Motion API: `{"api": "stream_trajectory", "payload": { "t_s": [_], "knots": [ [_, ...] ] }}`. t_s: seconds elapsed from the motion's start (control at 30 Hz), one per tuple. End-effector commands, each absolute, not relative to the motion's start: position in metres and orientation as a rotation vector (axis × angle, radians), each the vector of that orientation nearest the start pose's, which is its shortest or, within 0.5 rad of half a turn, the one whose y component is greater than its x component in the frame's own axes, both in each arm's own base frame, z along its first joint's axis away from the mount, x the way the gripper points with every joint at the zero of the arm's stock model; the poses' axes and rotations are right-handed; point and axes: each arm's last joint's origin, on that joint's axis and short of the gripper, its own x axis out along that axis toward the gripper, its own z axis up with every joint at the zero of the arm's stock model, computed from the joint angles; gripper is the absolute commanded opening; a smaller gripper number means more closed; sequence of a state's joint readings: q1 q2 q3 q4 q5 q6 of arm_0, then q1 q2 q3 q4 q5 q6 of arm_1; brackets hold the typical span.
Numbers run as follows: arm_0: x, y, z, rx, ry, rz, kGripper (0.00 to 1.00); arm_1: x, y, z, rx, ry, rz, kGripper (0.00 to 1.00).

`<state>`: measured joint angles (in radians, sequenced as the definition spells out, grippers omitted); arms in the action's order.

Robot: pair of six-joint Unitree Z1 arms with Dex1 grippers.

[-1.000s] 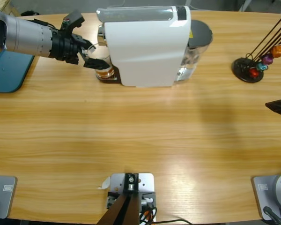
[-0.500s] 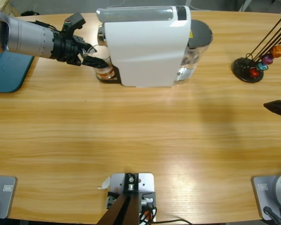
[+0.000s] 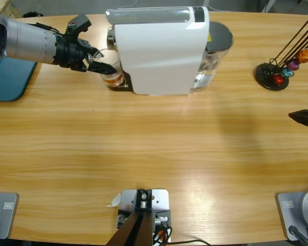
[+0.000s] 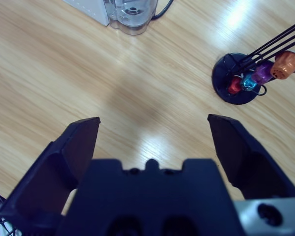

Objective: Pour coffee

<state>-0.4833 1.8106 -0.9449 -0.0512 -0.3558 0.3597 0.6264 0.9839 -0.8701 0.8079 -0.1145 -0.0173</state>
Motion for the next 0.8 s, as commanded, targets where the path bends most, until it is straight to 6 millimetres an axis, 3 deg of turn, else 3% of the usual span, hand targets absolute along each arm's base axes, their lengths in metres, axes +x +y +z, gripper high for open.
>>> {"api": "stream_trajectory", "payload": {
  "t_s": [0.03, 0.27, 0.53, 0.8],
  "knots": [
    [0.282, -0.151, 0.247, 0.363, 0.653, -0.846, 0.0, 0.084, 0.054, 0.328, -0.363, 0.885, 0.472, 1.0],
    [0.263, -0.109, 0.267, 0.286, 0.637, -0.661, 0.0, 0.083, 0.053, 0.328, -0.362, 0.881, 0.472, 1.0],
    [0.229, -0.048, 0.272, 0.174, 0.708, -0.314, 0.0, 0.073, 0.046, 0.33, -0.346, 0.839, 0.476, 1.0],
    [0.21, -0.005, 0.269, 0.141, 0.752, 0.027, 0.0, 0.073, 0.046, 0.33, -0.346, 0.838, 0.476, 1.0]
  ]
}}
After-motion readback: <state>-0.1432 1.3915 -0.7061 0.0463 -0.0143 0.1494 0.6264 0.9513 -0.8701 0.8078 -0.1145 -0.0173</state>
